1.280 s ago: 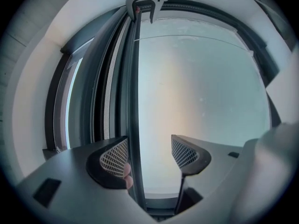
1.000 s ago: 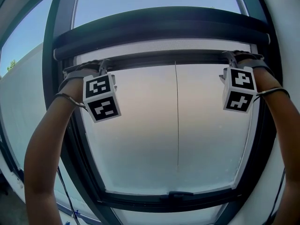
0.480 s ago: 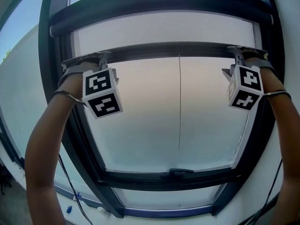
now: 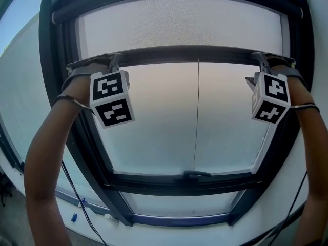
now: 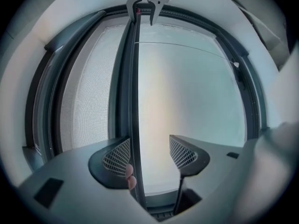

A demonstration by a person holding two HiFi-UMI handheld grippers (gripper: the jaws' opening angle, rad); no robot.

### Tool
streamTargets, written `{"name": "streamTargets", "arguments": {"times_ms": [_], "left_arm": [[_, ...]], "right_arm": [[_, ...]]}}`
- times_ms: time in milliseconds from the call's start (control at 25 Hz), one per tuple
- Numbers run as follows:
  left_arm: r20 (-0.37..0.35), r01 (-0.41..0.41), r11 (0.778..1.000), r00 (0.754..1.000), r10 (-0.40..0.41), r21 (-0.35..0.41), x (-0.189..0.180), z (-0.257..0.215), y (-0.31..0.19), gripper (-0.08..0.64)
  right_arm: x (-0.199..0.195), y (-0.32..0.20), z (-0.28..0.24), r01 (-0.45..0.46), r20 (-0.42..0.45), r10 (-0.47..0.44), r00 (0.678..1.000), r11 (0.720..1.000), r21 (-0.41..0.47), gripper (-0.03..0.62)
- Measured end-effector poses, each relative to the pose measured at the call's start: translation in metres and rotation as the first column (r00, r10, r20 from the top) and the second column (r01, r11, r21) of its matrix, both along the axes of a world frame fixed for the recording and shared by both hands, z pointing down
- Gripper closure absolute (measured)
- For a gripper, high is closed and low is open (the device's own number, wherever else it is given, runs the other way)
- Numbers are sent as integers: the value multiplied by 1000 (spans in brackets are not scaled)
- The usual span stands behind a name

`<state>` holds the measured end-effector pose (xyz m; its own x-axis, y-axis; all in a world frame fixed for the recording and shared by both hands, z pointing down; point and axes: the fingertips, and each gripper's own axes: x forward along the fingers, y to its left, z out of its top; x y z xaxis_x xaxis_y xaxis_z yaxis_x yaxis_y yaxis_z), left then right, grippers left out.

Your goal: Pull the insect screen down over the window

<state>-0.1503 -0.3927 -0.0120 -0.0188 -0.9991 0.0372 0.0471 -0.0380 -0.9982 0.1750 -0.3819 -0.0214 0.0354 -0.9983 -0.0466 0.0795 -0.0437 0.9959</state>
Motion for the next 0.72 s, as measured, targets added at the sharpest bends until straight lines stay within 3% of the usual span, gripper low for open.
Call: {"name": "streamTargets", "arguments": {"times_ms": [200,440,720], "left_arm": [[36,7,1000,999,-6,-4,-2,19,0,295],[-1,-7,997,1000,7,-78,-1,33,10,295],[21,-11,979,1000,16,-205,-1,72,12,305]], "right_arm": [[1,0,19,-9,-23,9,1000,1000,-13,373],[-2,5,31,29,30,-28,999,999,-45,373],[0,7,68,23,38,-17,999,983,-180,374]]}}
